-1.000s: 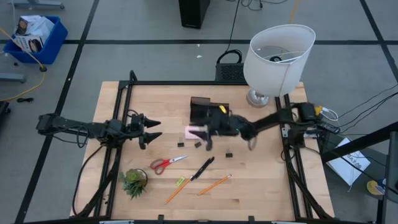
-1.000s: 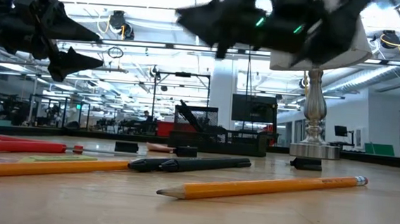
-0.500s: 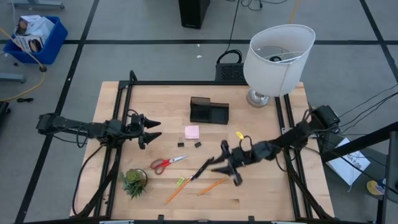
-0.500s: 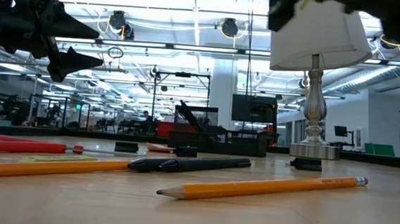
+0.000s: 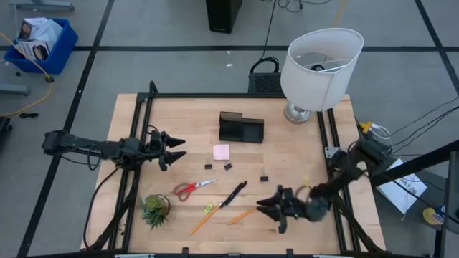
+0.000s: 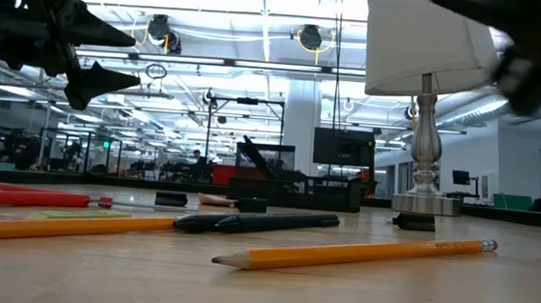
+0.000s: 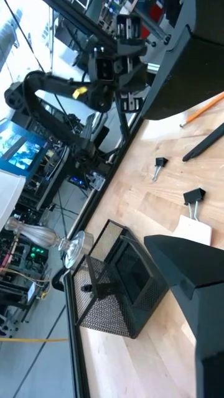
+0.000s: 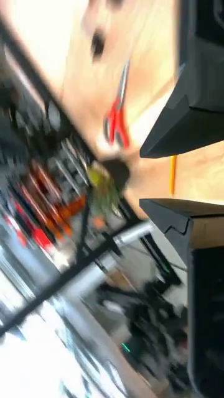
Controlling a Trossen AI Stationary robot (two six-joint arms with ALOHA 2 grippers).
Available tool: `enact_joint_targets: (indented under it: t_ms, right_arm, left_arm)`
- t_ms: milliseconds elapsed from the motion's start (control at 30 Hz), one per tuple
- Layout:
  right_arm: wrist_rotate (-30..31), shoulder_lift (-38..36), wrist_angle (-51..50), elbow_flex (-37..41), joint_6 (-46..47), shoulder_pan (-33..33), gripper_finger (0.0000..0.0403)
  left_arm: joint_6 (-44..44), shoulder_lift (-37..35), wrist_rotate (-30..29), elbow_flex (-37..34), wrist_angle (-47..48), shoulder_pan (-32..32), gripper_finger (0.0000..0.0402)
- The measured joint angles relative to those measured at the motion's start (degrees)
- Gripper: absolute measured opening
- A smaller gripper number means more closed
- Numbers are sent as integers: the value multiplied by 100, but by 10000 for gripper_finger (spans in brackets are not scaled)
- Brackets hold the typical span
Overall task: Pick and place office supplies into organizer
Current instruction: Put the right black paper clip into the desk organizer
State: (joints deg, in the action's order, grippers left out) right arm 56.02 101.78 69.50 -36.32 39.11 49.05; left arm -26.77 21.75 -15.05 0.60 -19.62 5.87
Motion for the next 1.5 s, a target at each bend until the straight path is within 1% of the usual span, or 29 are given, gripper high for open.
enact_joint_targets:
  t_ms: [100,167,267,333,400,467,533,567,667,767,833,900,967,1067,1167,1267,1367,1500]
  right_arm:
    - [1393,125,16,-241,29,404,109]
    - [2088,183,12,-429,-27,535,109]
    - [2590,229,-27,-747,-377,617,107]
    - [2849,229,-262,-968,-562,624,99]
    - [3125,232,-643,-1216,-577,606,85]
    - [3363,229,-1280,-1468,-594,503,69]
    - [3390,229,-1850,-1557,-580,351,52]
    - [3394,234,-1970,-1559,-565,277,44]
    - [3364,229,-2106,-1557,-579,55,23]
    - [3205,233,-2307,-1536,-615,-116,6]
    - [3098,232,-2364,-1536,-702,-182,2]
    - [3131,232,-2549,-1536,-691,-220,2]
    - [3374,232,-2759,-1531,-511,-222,1]
    - [3391,240,-2971,-1491,8,-253,1]
    - [3369,242,-2959,-1477,75,-335,1]
    - [2933,243,-2992,-1477,-233,-411,1]
    - [2529,240,-2979,-1477,-878,-408,2]
    - [2464,240,-2872,-1477,-1351,-406,3]
  left_arm:
    - [28,1,-2,0,4,0,324]
    - [60,-1,-2,0,7,1,324]
    - [51,0,-2,0,42,0,324]
    - [48,1,-2,0,64,0,324]
    - [62,-1,-2,0,59,0,324]
    - [58,1,-2,0,61,0,324]
    - [58,-1,-2,0,57,0,324]
    - [58,0,-3,0,58,0,324]
    - [70,-1,-3,0,58,0,324]
    - [71,1,-1,0,59,0,324]
    - [71,-1,0,0,71,0,324]
    - [71,0,-1,0,101,0,324]
    - [73,0,-2,0,114,0,324]
    - [73,1,-2,0,125,0,324]
    - [75,1,-2,0,170,0,324]
    - [80,1,-2,0,164,0,324]
    - [155,0,-3,0,160,0,324]
    - [156,1,-4,0,148,0,324]
